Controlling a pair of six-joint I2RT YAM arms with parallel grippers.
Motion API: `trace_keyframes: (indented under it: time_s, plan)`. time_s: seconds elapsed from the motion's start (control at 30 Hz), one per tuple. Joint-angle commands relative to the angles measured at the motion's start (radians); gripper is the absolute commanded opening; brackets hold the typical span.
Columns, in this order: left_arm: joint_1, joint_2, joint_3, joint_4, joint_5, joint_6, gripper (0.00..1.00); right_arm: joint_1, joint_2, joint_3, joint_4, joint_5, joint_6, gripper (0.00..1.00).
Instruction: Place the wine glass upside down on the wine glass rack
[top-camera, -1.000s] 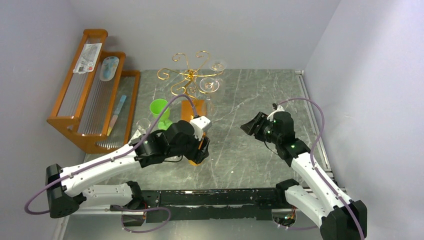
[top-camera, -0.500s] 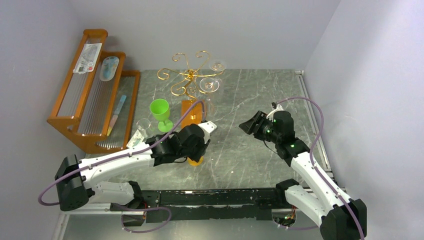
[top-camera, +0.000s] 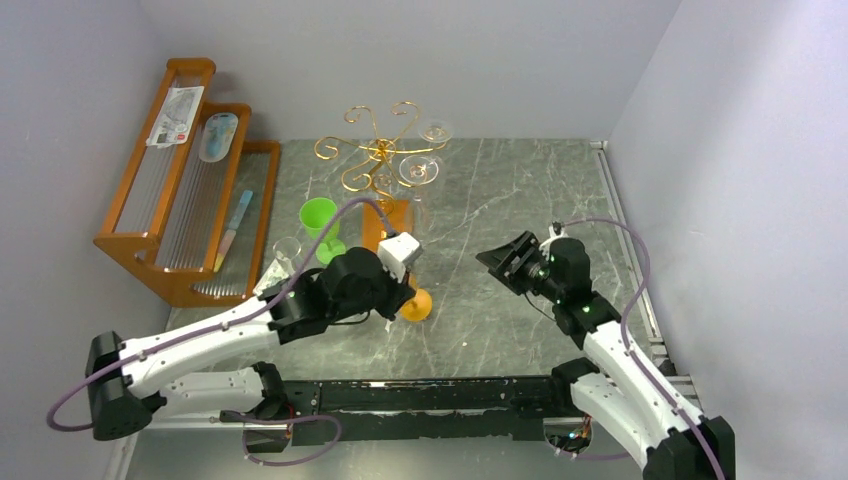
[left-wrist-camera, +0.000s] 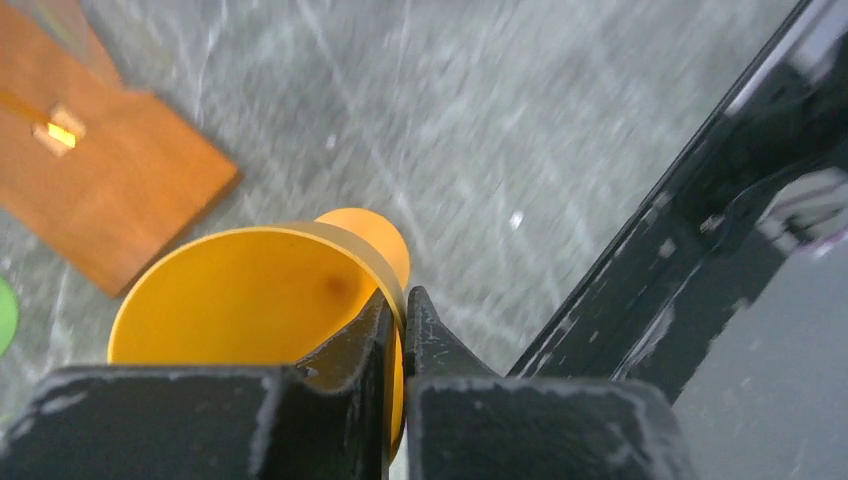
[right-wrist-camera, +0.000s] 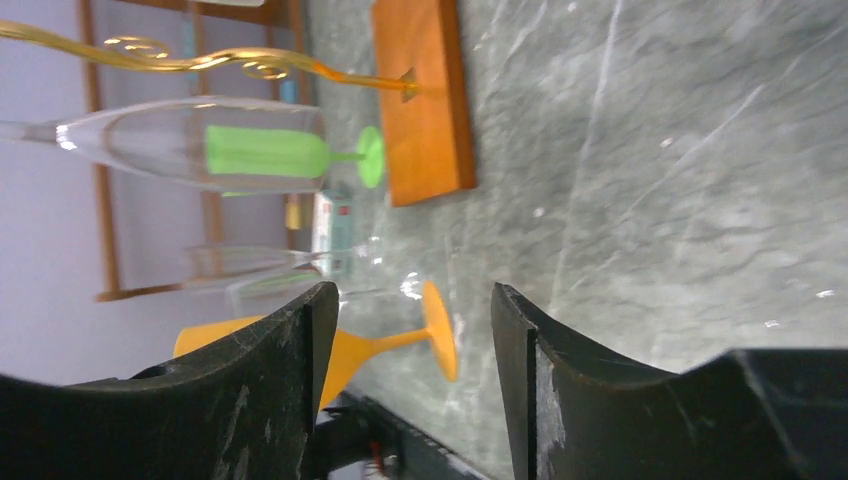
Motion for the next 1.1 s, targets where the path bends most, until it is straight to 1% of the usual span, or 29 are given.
trace_keyframes:
  time_s: [0.0, 0.07, 0.13, 0.27, 0.33, 0.6, 0.8, 0.97, 1.07]
  plan:
    - [-0.025, -0.114, -0.095, 0.353, -0.016, -0.059, 0.05, 0.044, -0.099, -0.128, 0.184, -0.027, 0.288, 0.6]
    - [-0.034, -0.138, -0.153, 0.487, -0.073, -0.07, 0.05, 0.083, -0.119, -0.147, 0.223, 0.018, 0.352, 0.59]
    - [-0.039, -0.137, -0.171, 0.567, -0.12, -0.067, 0.05, 0.138, -0.122, -0.131, 0.218, 0.072, 0.391, 0.59]
    - [-0.052, -0.104, -0.182, 0.701, -0.13, -0.046, 0.05, 0.248, -0.09, -0.098, 0.246, 0.146, 0.461, 0.59]
    - [-0.06, -0.089, -0.187, 0.75, -0.13, -0.038, 0.05, 0.272, -0.064, -0.087, 0.241, 0.156, 0.503, 0.59]
    - [-0.093, -0.087, -0.248, 0.885, -0.151, -0.051, 0.05, 0.301, -0.074, -0.101, 0.263, 0.225, 0.681, 0.57]
    - [-0.113, -0.09, -0.288, 0.969, -0.175, -0.048, 0.05, 0.31, -0.054, -0.064, 0.222, 0.249, 0.744, 0.51]
    - [-0.125, -0.071, -0.296, 1.009, -0.199, -0.04, 0.05, 0.331, -0.026, -0.051, 0.193, 0.25, 0.773, 0.46]
    - [-0.132, -0.061, -0.3, 1.027, -0.216, -0.031, 0.05, 0.345, -0.025, -0.048, 0.165, 0.283, 0.787, 0.46]
